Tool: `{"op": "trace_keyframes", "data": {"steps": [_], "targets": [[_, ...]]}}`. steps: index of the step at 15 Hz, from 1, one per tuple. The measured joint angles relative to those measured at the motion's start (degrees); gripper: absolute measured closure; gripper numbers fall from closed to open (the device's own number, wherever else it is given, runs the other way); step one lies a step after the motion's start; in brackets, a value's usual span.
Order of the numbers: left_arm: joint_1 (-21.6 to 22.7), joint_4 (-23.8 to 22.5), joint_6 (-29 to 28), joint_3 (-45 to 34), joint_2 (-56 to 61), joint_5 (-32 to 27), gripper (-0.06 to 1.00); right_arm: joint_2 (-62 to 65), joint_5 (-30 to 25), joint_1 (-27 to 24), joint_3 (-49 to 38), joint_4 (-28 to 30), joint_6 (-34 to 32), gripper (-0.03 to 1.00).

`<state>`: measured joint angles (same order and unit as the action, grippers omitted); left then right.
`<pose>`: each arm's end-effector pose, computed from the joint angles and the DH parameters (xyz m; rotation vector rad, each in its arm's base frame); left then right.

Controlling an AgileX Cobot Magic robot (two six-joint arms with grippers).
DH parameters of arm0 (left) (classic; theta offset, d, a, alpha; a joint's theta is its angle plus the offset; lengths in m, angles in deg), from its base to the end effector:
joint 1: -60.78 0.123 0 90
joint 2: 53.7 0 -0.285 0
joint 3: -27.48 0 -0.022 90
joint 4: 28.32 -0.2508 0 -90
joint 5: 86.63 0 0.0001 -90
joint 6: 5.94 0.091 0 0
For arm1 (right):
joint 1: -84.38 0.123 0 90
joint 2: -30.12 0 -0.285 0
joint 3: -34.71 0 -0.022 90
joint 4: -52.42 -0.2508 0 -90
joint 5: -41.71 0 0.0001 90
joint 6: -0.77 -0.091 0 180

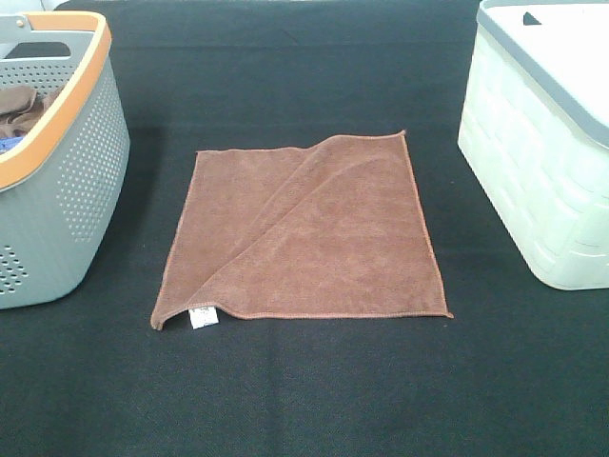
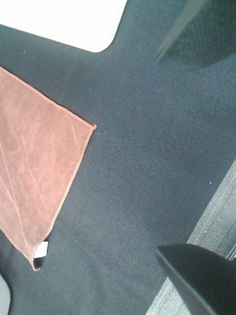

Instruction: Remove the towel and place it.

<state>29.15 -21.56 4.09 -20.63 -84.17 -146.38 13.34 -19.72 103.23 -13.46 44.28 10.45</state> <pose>0.0430 -0.0373 0.2712 0.8409 2.2809 -0.3222 0.0133 0.0165 0.2781 -0.5389 2.1416 0.2646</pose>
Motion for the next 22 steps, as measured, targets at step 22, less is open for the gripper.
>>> {"op": "trace_keyframes", "data": {"steps": [22], "targets": [[31.11, 0.23, 0.34, 0.0, 22.98, -0.34, 0.04, 9.17, 0.0, -18.56, -0.17, -0.46, 0.06, 0.07]]}}
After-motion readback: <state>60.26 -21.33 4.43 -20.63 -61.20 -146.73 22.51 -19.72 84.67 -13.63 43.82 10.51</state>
